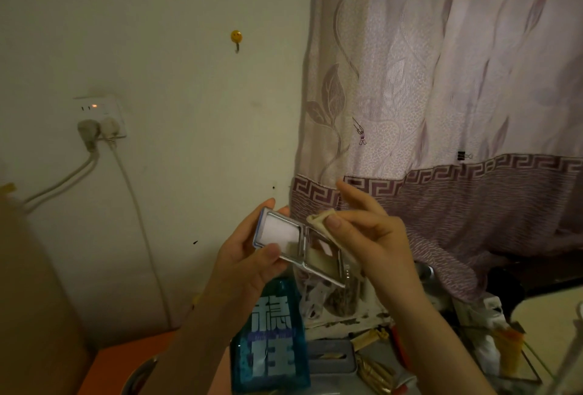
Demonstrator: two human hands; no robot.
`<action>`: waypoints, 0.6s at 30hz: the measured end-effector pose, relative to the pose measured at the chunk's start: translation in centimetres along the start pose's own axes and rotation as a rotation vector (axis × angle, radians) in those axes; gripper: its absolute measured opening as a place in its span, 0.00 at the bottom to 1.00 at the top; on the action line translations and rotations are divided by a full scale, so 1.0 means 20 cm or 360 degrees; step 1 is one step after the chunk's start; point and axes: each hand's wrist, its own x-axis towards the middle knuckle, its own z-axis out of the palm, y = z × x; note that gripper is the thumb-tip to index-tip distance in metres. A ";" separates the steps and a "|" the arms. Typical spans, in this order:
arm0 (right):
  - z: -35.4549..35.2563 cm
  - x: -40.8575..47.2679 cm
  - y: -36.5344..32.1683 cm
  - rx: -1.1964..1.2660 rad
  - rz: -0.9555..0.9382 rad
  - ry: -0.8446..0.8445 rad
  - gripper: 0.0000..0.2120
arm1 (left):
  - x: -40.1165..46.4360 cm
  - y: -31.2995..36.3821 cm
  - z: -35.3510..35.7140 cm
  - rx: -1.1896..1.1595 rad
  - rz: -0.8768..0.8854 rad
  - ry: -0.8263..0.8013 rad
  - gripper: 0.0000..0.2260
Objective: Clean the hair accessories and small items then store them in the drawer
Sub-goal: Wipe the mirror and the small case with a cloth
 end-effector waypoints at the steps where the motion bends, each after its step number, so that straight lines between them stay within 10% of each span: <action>1: 0.01 0.01 -0.01 0.0001 -0.0003 0.0008 0.06 | 0.00 0.00 0.01 -0.0001 -0.0011 -0.0006 0.46; 18: 0.16 0.04 0.03 0.0046 0.0127 -0.0191 0.09 | -0.02 -0.02 0.00 0.0027 -0.0129 -0.0063 0.42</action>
